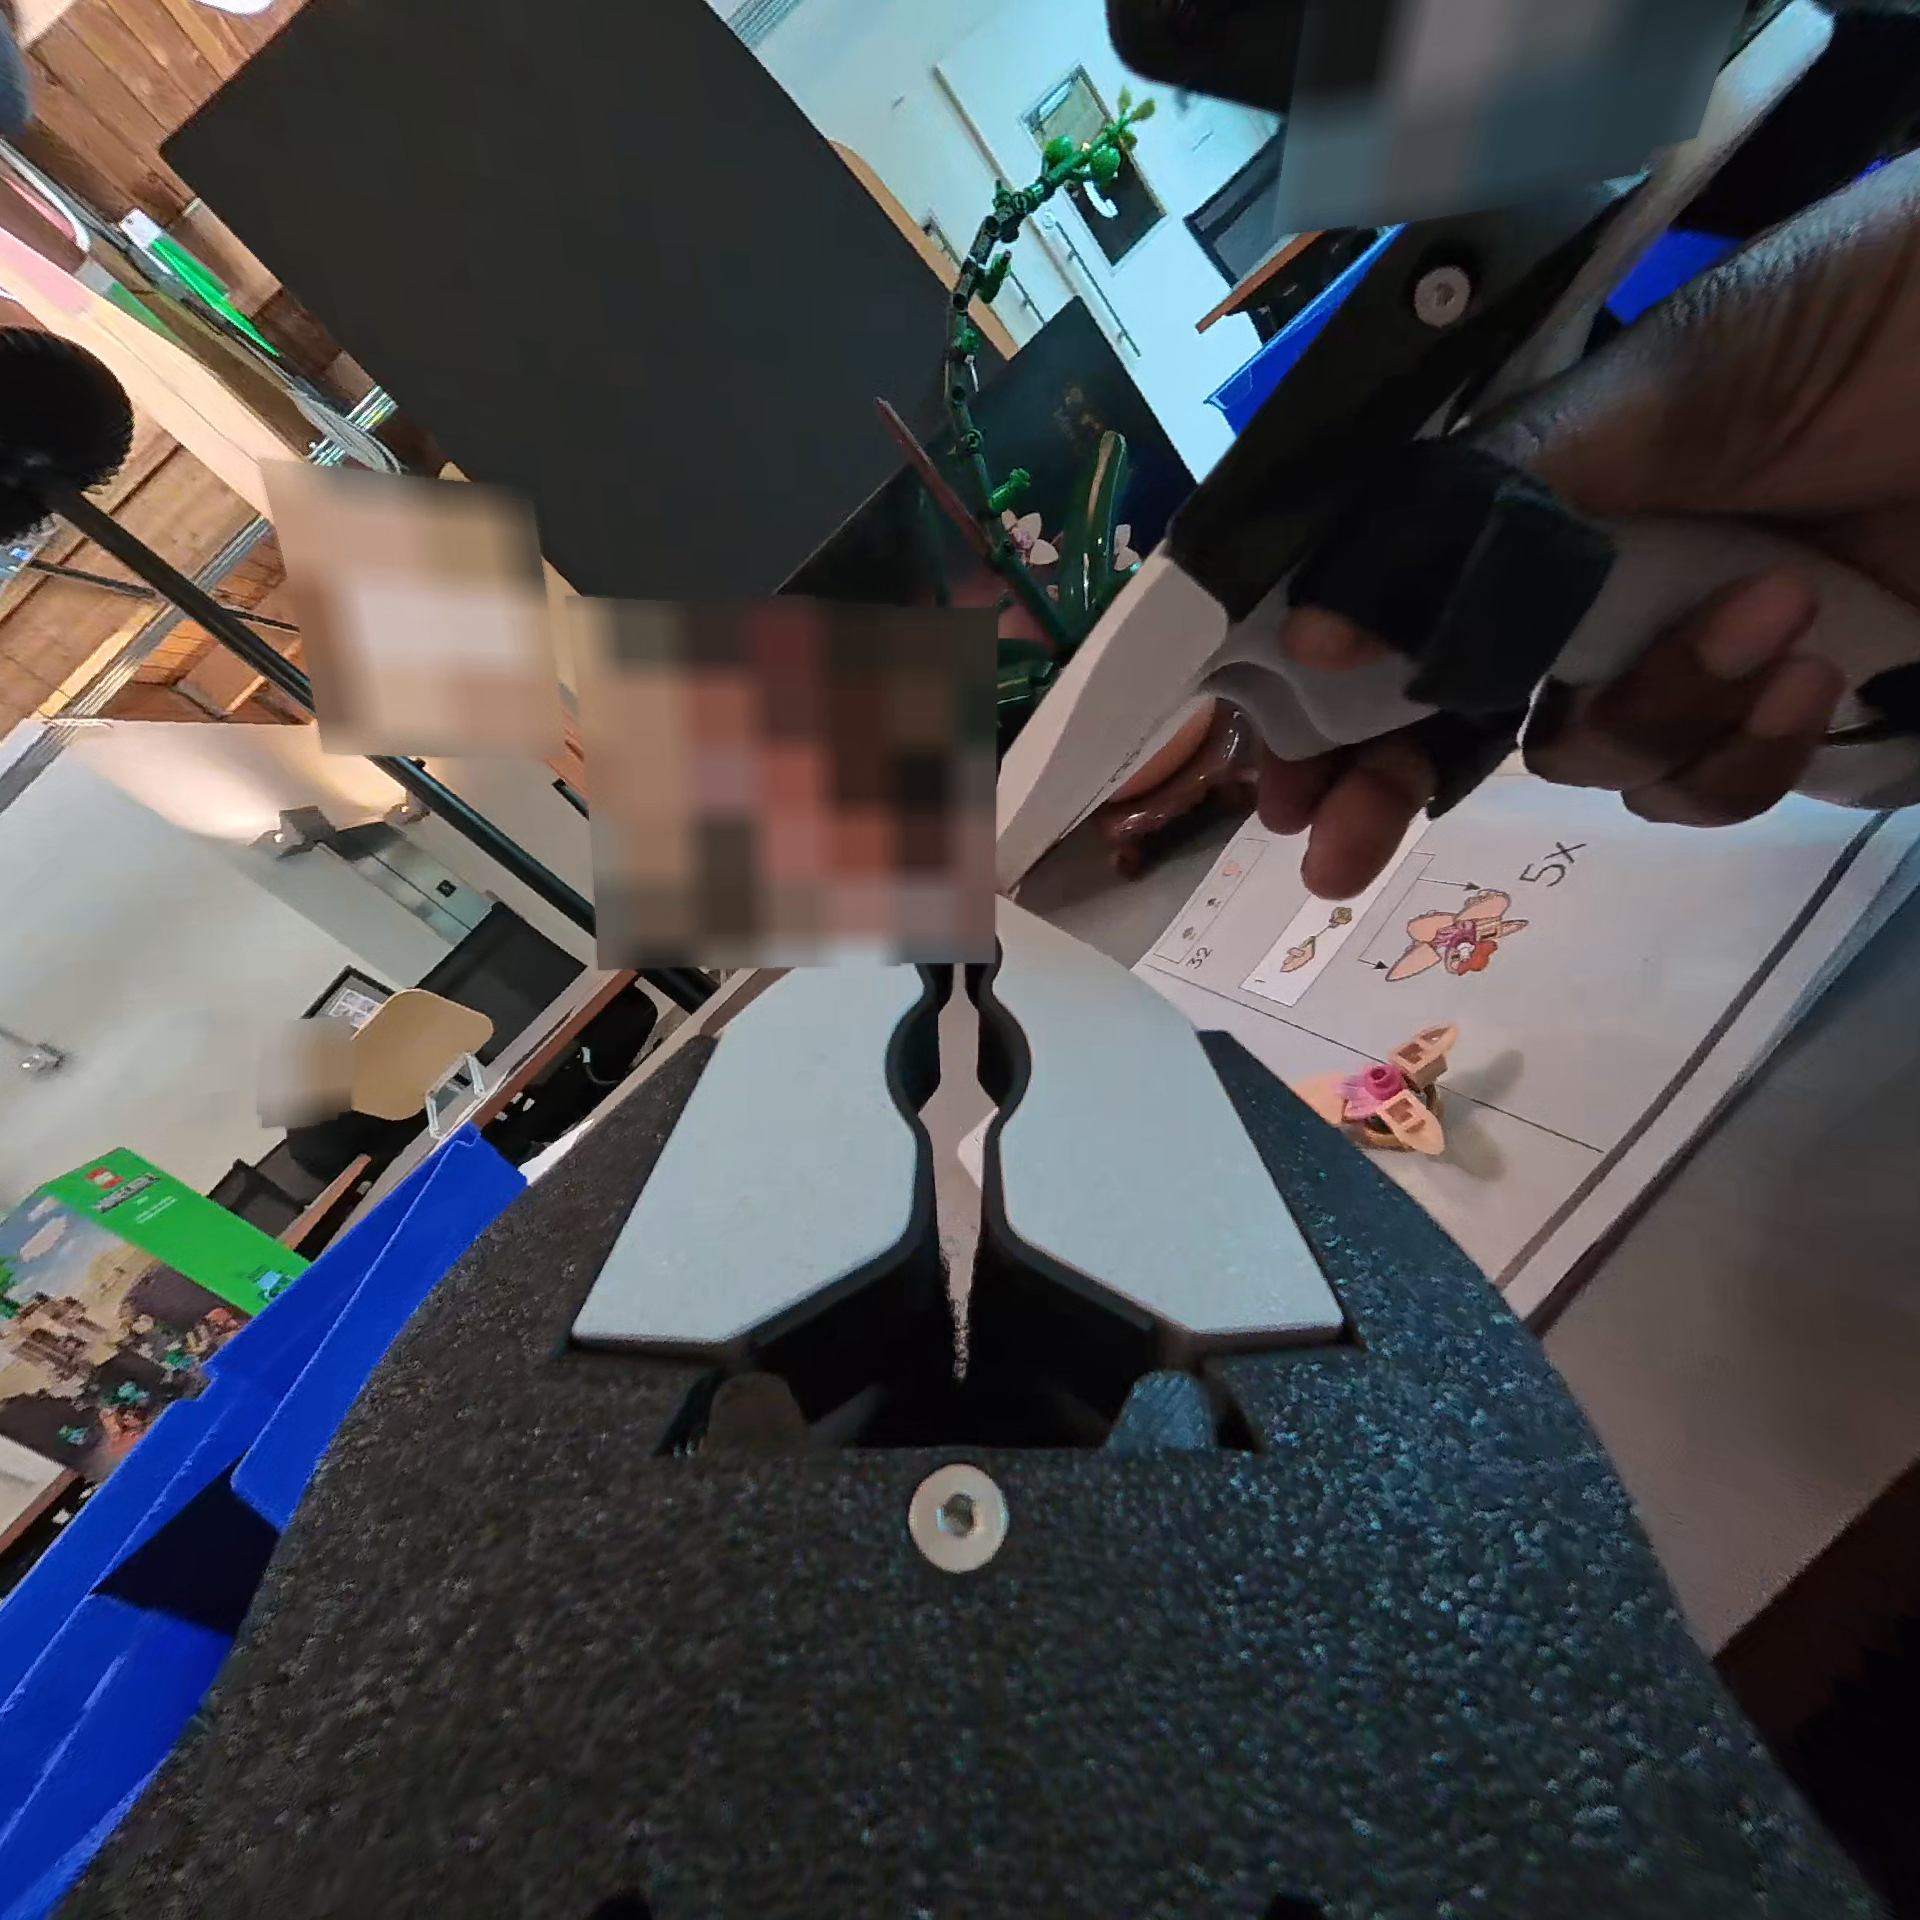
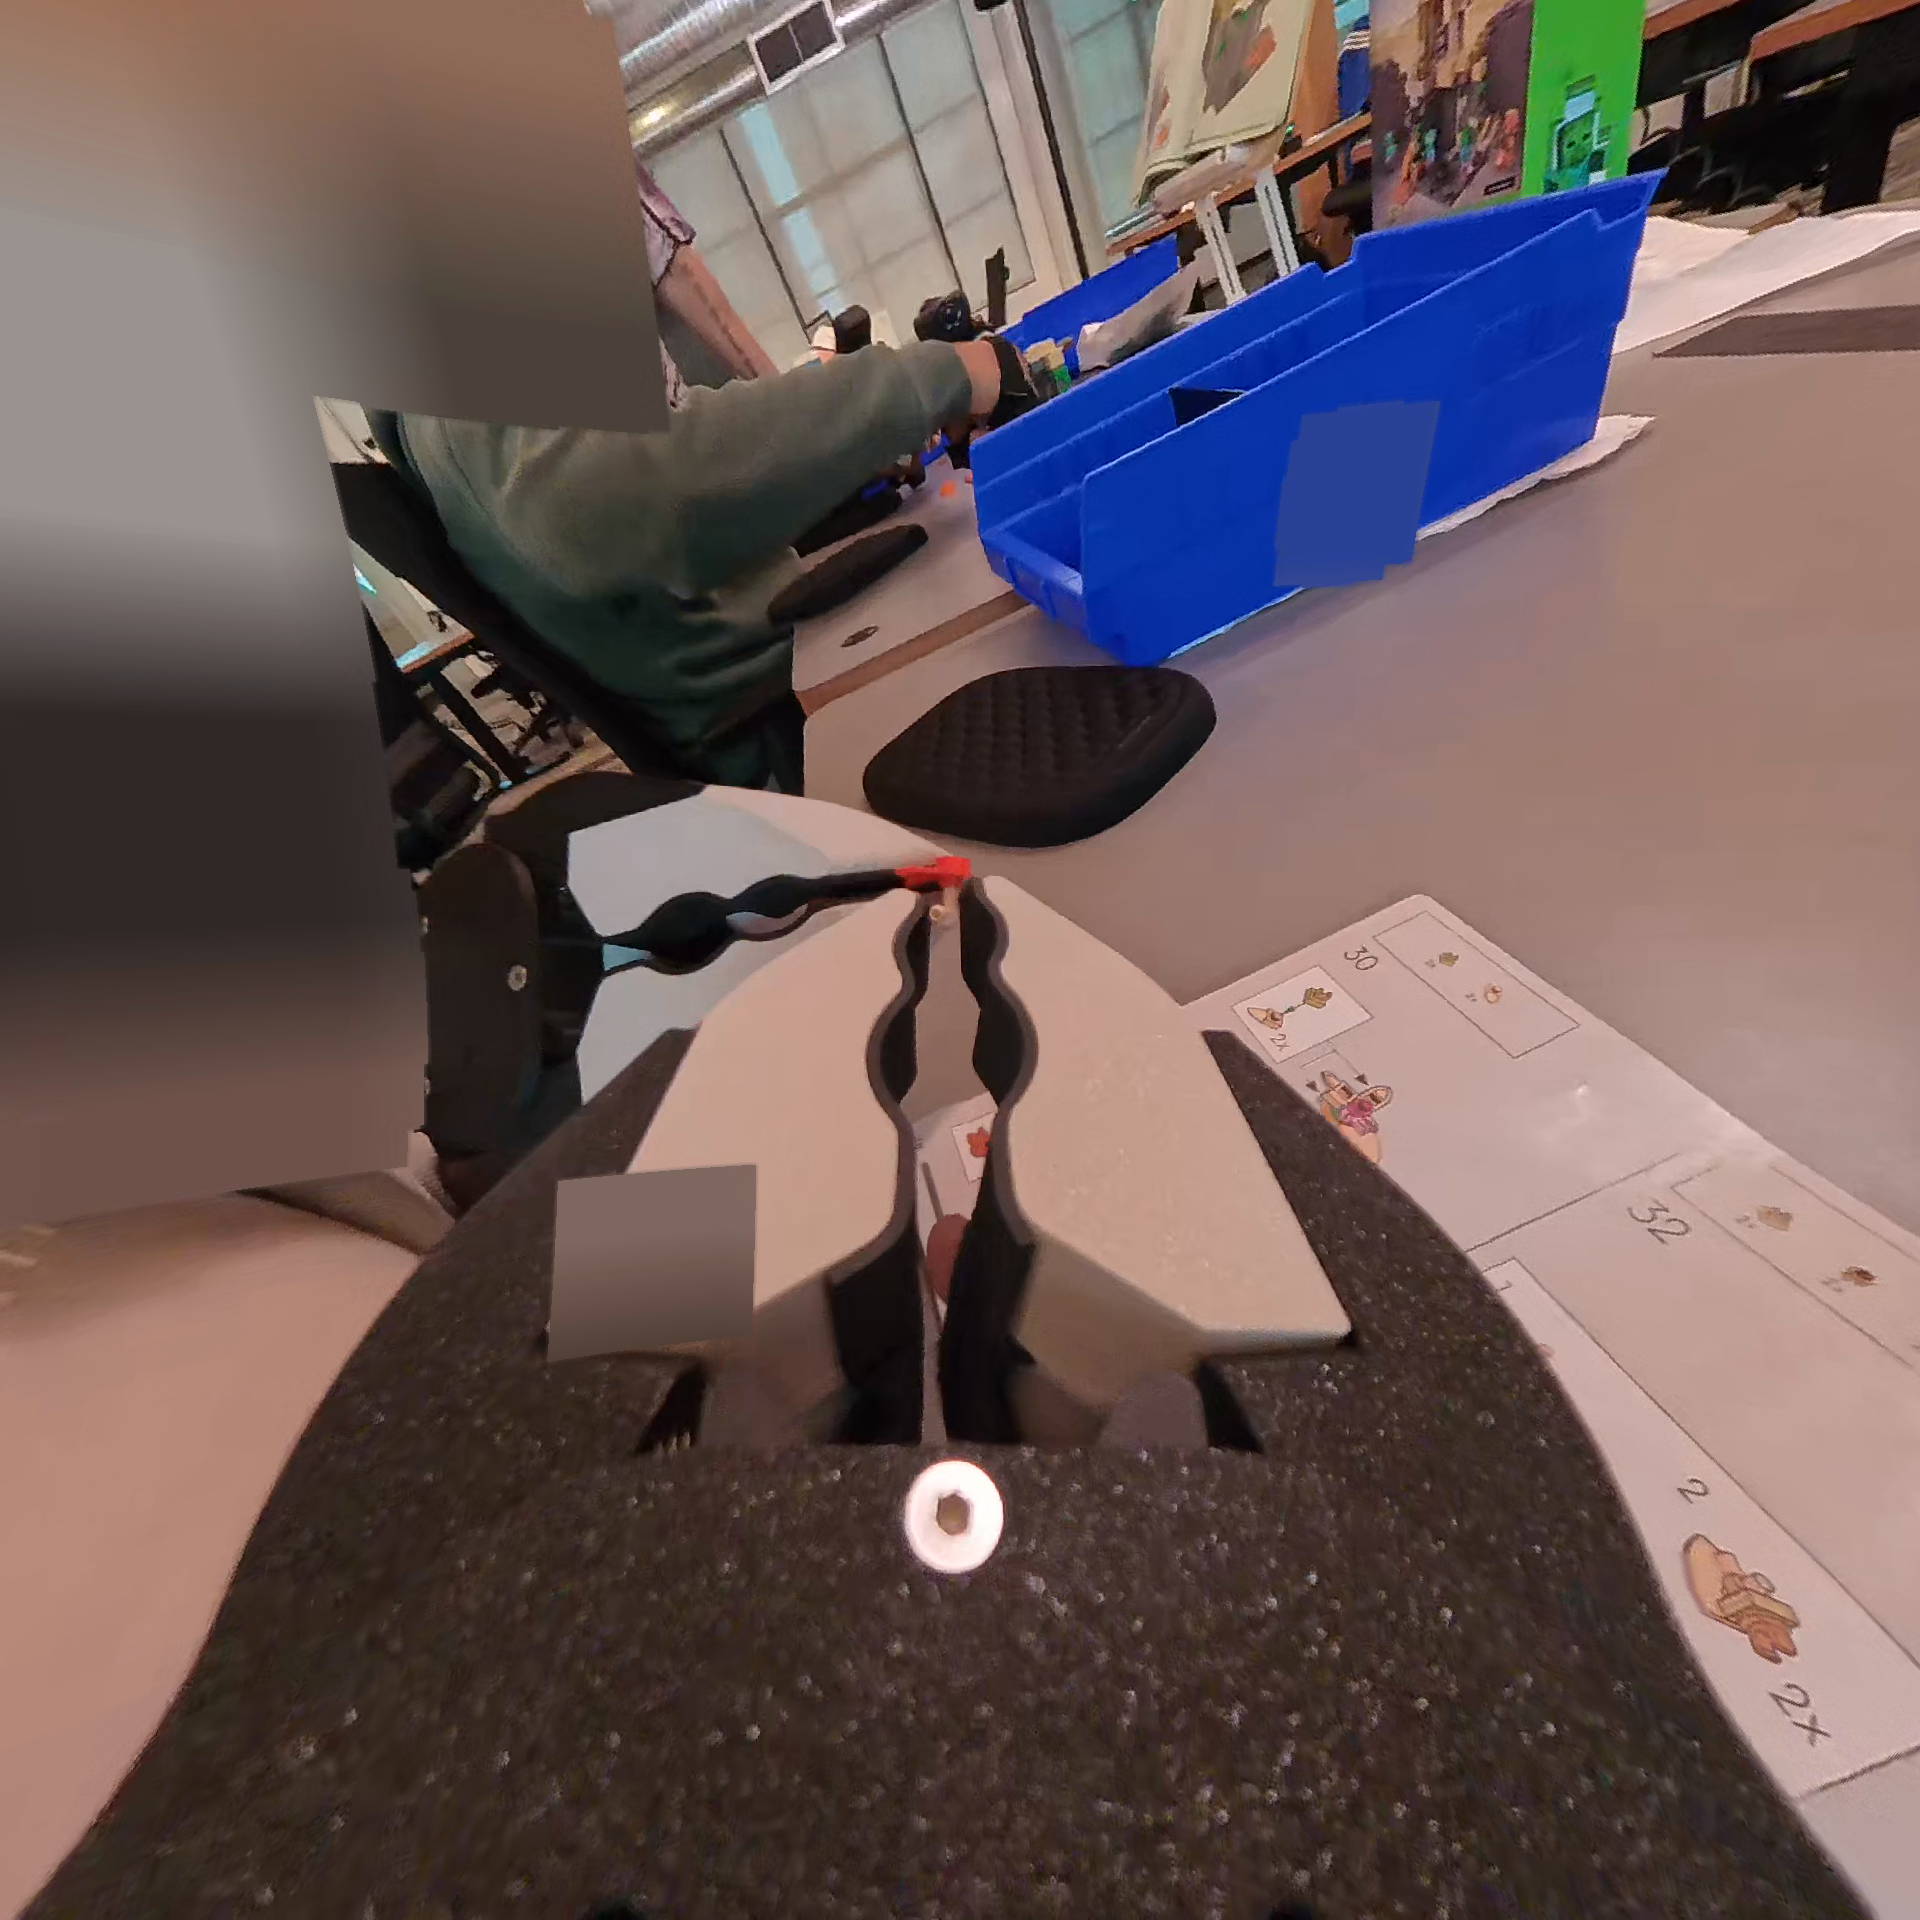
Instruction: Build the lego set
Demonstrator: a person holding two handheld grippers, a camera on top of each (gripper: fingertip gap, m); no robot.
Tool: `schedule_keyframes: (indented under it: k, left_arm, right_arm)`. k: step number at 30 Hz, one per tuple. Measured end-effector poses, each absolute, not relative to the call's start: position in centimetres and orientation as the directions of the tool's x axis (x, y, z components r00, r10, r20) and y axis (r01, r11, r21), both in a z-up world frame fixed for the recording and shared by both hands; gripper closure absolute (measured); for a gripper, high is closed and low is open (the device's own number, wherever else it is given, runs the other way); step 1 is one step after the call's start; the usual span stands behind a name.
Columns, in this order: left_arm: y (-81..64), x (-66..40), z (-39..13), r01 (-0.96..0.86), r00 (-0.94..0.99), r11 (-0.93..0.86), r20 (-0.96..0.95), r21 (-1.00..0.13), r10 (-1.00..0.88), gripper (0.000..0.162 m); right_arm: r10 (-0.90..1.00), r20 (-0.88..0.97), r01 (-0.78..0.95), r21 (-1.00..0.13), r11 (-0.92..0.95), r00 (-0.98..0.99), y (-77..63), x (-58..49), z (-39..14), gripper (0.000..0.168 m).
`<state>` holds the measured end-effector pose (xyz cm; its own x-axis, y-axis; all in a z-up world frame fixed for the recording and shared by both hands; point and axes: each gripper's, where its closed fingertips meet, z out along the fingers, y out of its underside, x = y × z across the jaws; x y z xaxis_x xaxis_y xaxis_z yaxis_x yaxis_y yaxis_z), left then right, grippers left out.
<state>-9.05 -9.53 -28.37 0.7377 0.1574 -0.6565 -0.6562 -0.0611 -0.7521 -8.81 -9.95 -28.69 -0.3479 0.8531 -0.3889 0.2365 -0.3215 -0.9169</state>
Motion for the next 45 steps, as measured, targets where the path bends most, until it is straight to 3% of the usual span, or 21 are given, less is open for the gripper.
schedule_keyframes:
  k: [18,23,28,34,38,45]
  left_arm:
    - [-9.7,-11.0,-28.5,-0.74,0.606,-0.186,-0.76,-0.647,0.234,0.161]
    - [-10.1,-12.0,-29.1,-0.697,0.655,-0.201,-0.725,-0.689,0.215,0.161]
    - [-9.9,-11.1,-29.0,-0.682,0.676,-0.159,-0.698,-0.714,0.234,0.161]
    - [-9.4,-10.3,-28.6,-0.669,0.698,-0.13,-0.678,-0.732,0.23,0.161]
    - [-9.3,-10.4,-29.1,-0.641,0.723,-0.139,-0.654,-0.755,0.222,0.162]
    - [-8.9,-10.7,-29.5,-0.589,0.757,-0.169,-0.613,-0.79,0.226,0.162]
  right_arm:
    - [0.948,-0.142,0.312,-0.949,-0.048,-0.286,-9.9,-9.1,-32.0,0.168]
    - [0.913,-0.287,0.246,-0.944,-0.219,-0.289,-9.6,-9.3,-30.4,0.168]
    - [0.822,-0.472,0.183,-0.882,-0.435,-0.318,-9.7,-9.8,-29.1,0.156]
    - [0.827,-0.463,0.138,-0.886,-0.443,-0.319,-9.5,-10.1,-28.7,0.163]
    - [0.859,-0.407,0.143,-0.913,-0.381,-0.31,-9.6,-10.2,-29.3,0.166]
    - [0.97,-0.133,0.116,-0.987,-0.111,-0.204,-9.2,-10.2,-29.7,0.166]
